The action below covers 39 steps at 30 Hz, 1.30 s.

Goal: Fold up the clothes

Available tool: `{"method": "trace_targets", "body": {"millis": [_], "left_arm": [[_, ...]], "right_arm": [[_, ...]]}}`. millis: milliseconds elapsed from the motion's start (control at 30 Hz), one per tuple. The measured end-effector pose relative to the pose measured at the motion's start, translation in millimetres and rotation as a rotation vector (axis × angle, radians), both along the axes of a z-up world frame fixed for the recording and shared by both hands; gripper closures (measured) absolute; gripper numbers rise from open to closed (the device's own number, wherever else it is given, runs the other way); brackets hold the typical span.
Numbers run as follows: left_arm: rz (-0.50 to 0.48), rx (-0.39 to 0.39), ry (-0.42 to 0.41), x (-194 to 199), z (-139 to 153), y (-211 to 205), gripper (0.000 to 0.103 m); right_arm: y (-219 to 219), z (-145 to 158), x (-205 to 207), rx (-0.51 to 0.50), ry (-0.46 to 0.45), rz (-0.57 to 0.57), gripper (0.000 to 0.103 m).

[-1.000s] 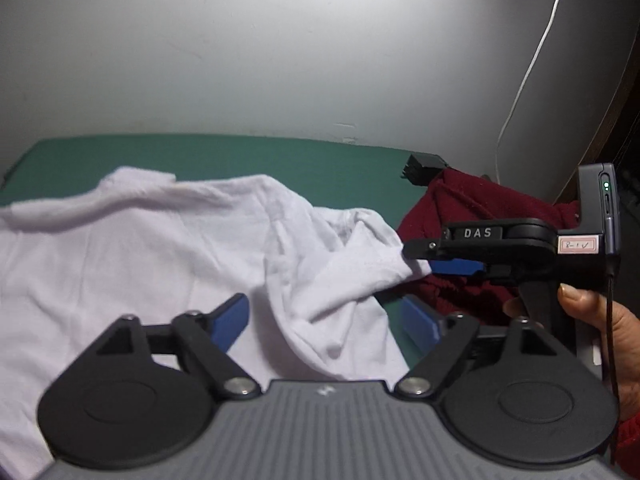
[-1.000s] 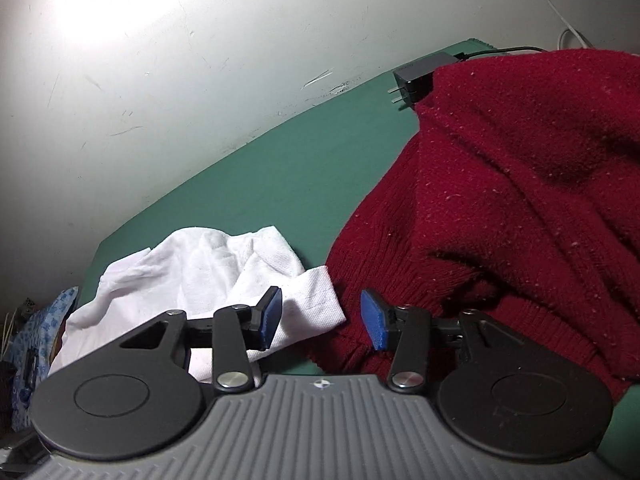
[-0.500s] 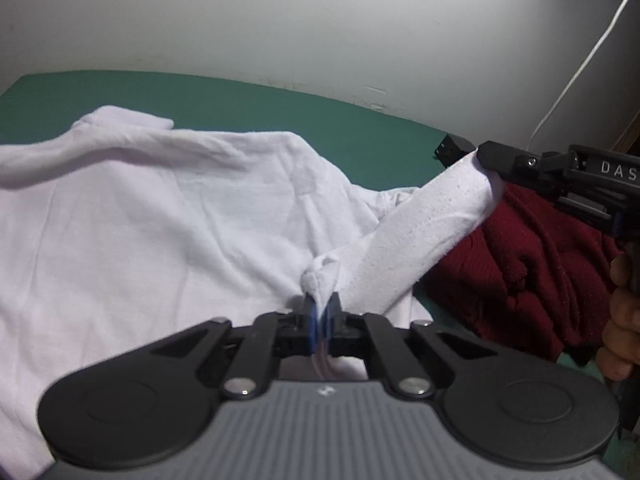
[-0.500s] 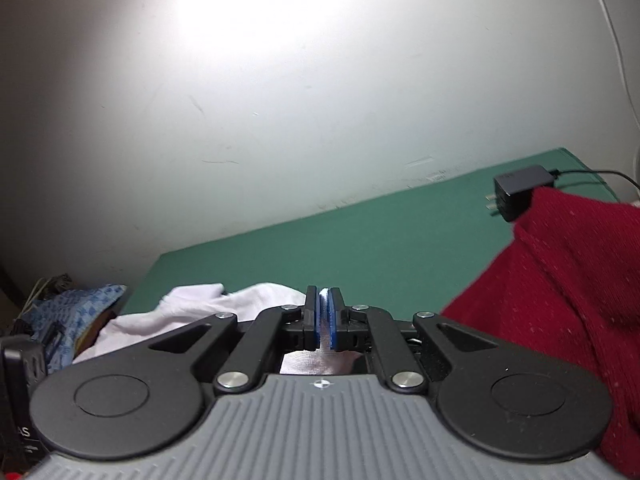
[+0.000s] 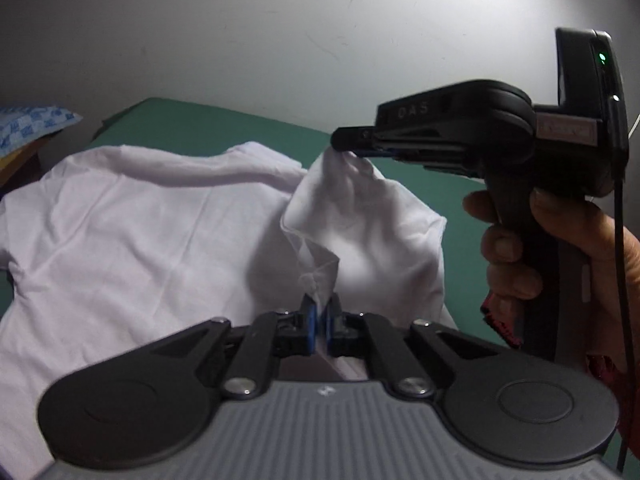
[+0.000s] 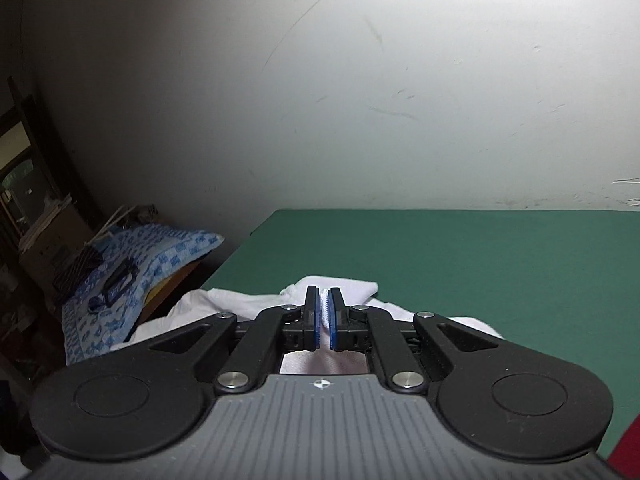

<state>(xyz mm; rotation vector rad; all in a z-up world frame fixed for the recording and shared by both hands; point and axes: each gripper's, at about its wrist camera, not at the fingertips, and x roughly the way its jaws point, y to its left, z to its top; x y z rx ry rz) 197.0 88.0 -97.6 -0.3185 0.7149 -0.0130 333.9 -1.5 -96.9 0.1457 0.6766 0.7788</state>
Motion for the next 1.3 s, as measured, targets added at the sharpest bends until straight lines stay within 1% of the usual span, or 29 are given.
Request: {"method": "trace_targets", "body": {"millis": [33, 133, 233, 267, 300, 333, 367, 400, 433, 467, 500, 533, 567, 600, 633, 733, 800, 867, 900, 933, 1000, 1067, 1100, 1133, 1167, 1200, 1233, 1300], "left_arm": [[0.003, -0.005, 0.01, -1, -3, 0, 0.103], [0.014, 0.016, 0.015, -7, -8, -1, 0.103], [-0.007, 0.064, 0.034, -14, -15, -5, 0.103], [-0.019, 0.08, 0.04, -17, -16, -4, 0.103], [-0.032, 0.095, 0.045, -20, -18, -3, 0.1], [-0.042, 0.114, 0.04, -25, -17, -1, 0.097], [-0.051, 0.133, 0.034, -30, -17, 2, 0.09], [-0.058, 0.157, 0.026, -36, -15, 5, 0.084], [-0.065, 0.189, 0.026, -43, -13, 9, 0.08], [-0.058, 0.214, 0.019, -52, -11, 14, 0.076], [-0.05, 0.239, 0.011, -60, -9, 19, 0.079], [-0.042, 0.253, 0.0, -66, -5, 23, 0.082], [-0.034, 0.266, -0.011, -72, -1, 26, 0.084], [-0.046, 0.257, -0.024, -73, 4, 27, 0.084], [-0.075, 0.239, -0.035, -67, 7, 27, 0.084], [-0.154, 0.201, -0.038, -43, 8, 9, 0.084], [-0.19, 0.219, 0.009, -27, -2, -5, 0.085], [-0.203, 0.218, 0.081, -14, -18, -11, 0.09], [-0.196, 0.218, 0.082, -15, -22, -10, 0.089], [-0.192, 0.228, 0.078, -18, -23, -12, 0.089], [-0.186, 0.253, 0.076, -23, -23, -16, 0.088], [-0.196, 0.288, 0.078, -28, -22, -19, 0.088], [-0.203, 0.313, 0.076, -31, -21, -20, 0.086], [-0.207, 0.346, 0.062, -34, -20, -19, 0.086], [-0.209, 0.365, 0.06, -36, -21, -18, 0.085], [-0.211, 0.384, 0.058, -37, -22, -17, 0.082], [-0.211, 0.375, 0.065, -37, -25, -14, 0.081], [-0.205, 0.351, 0.056, -38, -26, -10, 0.08]], "right_arm": [[9, -5, 0, -0.015, 0.012, 0.018, 0.098], [34, -21, 0, -0.056, 0.055, 0.074, 0.097], [40, -33, -4, -0.074, 0.128, 0.11, 0.09], [35, -32, -7, -0.062, 0.136, 0.1, 0.09], [21, -26, -10, -0.026, 0.117, 0.06, 0.089], [8, -20, -13, 0.011, 0.097, 0.019, 0.086], [-6, -14, -16, 0.047, 0.078, -0.022, 0.082], [-21, -7, -20, 0.075, 0.059, -0.065, 0.075], [-38, -1, -23, 0.072, 0.038, -0.104, 0.075], [-53, 4, -28, 0.043, 0.011, -0.133, 0.075], [-65, 7, -32, -0.006, -0.012, -0.16, 0.078], [-73, 6, -35, -0.083, -0.03, -0.182, 0.085], [-80, 4, -36, -0.138, -0.033, -0.195, 0.089], [-84, 0, -35, -0.16, -0.012, -0.193, 0.094], [-88, -5, -33, -0.166, 0.013, -0.191, 0.095], [-87, -19, -23, -0.12, 0.096, -0.185, 0.095], [-75, -27, -14, -0.131, 0.124, -0.191, 0.095], [-60, -31, -4, -0.161, 0.115, -0.213, 0.095], [-54, -31, 2, -0.16, 0.107, -0.217, 0.096], [-50, -30, 8, -0.154, 0.102, -0.218, 0.099], [-42, -30, 17, -0.163, 0.109, -0.213, 0.1], [-38, -23, 14, -0.188, 0.065, -0.228, 0.099], [-41, -16, 6, -0.176, 0.023, -0.251, 0.094], [-49, -10, -4, -0.145, 0.003, -0.26, 0.089], [-58, -5, -14, -0.107, 0.005, -0.258, 0.085], [-66, -3, -23, -0.076, 0.018, -0.248, 0.082], [-72, -6, -29, -0.066, 0.051, -0.225, 0.081], [-77, -18, -37, -0.086, 0.126, -0.182, 0.081]]}}
